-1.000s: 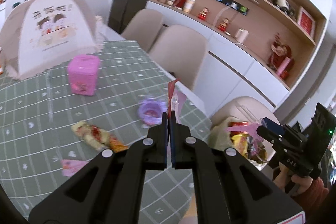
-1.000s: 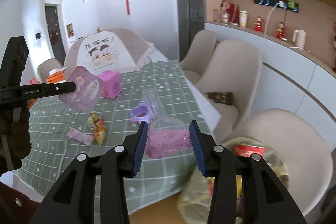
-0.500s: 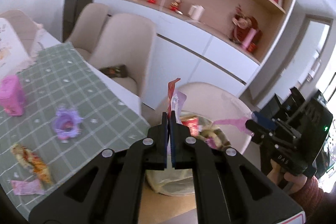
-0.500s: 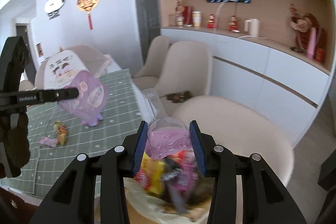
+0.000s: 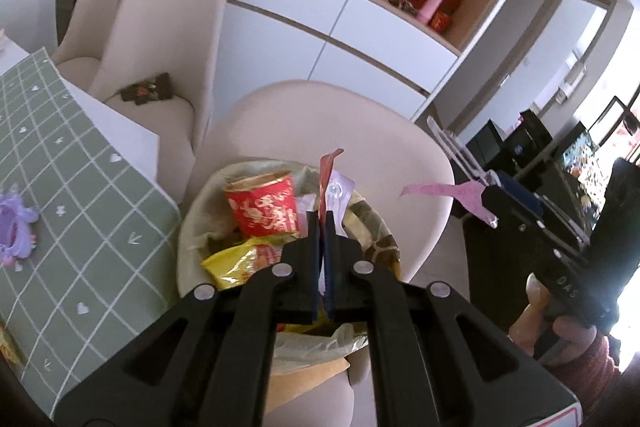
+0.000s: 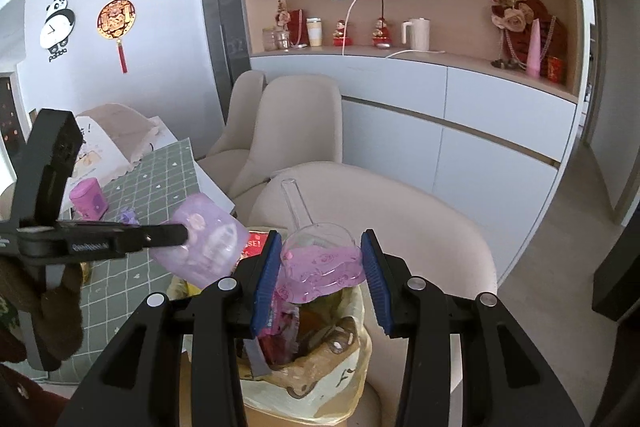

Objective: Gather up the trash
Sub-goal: 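Carry the pink wrapper and pink scoop over the trash bag, then open the left tool to drop the wrapper while the right tool lowers the scoop into the bag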

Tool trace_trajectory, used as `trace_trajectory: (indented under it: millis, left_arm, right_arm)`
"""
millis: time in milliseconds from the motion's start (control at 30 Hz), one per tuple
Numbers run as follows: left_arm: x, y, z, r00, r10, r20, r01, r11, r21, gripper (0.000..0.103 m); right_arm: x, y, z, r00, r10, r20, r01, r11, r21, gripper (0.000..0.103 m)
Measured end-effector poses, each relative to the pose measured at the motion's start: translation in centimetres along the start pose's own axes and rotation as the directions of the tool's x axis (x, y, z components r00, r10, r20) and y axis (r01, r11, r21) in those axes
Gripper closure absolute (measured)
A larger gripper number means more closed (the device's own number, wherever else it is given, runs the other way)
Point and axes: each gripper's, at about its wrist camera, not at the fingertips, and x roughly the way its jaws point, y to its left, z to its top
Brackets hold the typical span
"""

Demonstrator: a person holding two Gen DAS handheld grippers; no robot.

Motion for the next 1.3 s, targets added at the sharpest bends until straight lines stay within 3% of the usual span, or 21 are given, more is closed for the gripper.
trace_trajectory:
  millis: [400,633,1033,1300]
  left_arm:
    - [2.4,1.1,-0.8,0.999,-0.012,-0.038,0.011,0.999,-0.034,0.101]
    - [2.4,1.6,-1.5,0.998,-0.021,-0.062,0.018,0.999,-0.049,0.092]
    - [-0.4,2.8,-2.2,1.0,0.02,-0.02,-0.021,0.997,-0.07,0.079]
    - [-3.2,3.7,-3.2,0.996,0.09,0.012,-0.089,0.994,-0.066,0.077]
  right_arm:
    - [1.0,-0.7,-0.5,1.0,-0.012,-0.028,0.012,1.0,0.012,0.064]
    - [1.6,0.3,-0.4,0.999,0.006,-0.036,-0.006,1.0,-0.002,0.064]
    - [2.5,2.3,-0.6,0.997,0.057,-0.046,-0.057,0.998,-0.011,0.064]
    - [5.8,4.7,-2.1,0.985,0.122,-0.123,-0.124,0.992,-0.009,0.064]
